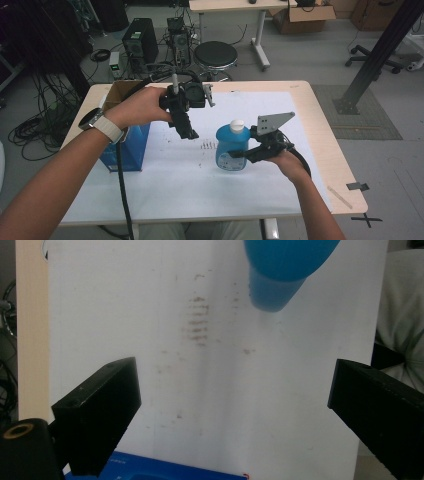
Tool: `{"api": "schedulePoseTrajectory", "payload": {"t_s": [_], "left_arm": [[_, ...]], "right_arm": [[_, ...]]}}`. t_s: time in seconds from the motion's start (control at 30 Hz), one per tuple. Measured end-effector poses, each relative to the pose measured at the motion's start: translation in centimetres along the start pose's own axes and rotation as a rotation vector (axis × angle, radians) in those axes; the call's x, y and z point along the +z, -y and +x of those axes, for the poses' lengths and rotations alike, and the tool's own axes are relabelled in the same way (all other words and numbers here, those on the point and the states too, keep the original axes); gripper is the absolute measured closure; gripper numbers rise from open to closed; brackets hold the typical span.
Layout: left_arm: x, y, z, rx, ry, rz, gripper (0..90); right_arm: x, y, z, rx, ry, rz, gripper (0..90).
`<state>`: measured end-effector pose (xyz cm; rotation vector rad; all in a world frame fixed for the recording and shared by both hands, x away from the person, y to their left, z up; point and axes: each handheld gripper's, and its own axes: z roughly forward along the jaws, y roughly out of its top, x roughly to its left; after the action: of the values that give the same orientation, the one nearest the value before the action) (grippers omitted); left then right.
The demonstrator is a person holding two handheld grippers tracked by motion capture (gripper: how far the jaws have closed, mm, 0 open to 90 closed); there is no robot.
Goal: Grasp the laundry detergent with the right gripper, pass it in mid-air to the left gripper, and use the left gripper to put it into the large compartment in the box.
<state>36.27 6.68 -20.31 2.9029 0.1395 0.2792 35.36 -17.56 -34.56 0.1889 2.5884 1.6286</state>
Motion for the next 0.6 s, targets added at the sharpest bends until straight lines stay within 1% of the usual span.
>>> {"api": "schedulePoseTrajectory", "payload": {"t_s": [0.07,0.2,0.27,0.3,0.37,0.4,0.5,0.6], "left_arm": [[-0.4,-0.1,-0.3,0.008,0.026,-0.010,7.3],[-0.7,-0.1,-0.6,0.012,0.056,-0.013,7.6],[-0.7,-0.2,-0.6,0.013,0.059,-0.011,7.6],[-0.8,-0.2,-0.6,0.014,0.069,-0.009,7.6],[-0.8,-0.2,-0.7,0.015,0.070,-0.008,7.6],[-0.9,-0.2,-0.7,0.014,0.080,-0.009,7.6],[-1.0,-0.2,-0.7,0.016,0.089,-0.011,7.6],[-1.0,-0.2,-0.8,0.017,0.089,-0.009,7.7]], "right_arm": [[0.2,-0.2,0.1,-0.005,-0.006,0.000,44.5],[0.7,-0.4,0.1,-0.009,-0.016,-0.004,44.5],[1.0,-0.5,0.2,-0.013,-0.024,-0.005,44.5],[1.1,-0.6,0.2,-0.013,-0.027,-0.004,44.6],[1.2,-0.6,0.2,-0.015,-0.030,-0.004,44.5],[1.5,-0.7,0.3,-0.014,-0.037,-0.006,44.5],[1.8,-0.9,0.4,-0.016,-0.046,-0.013,44.6],[2.1,-1.1,0.5,-0.024,-0.054,-0.011,44.6]]}}
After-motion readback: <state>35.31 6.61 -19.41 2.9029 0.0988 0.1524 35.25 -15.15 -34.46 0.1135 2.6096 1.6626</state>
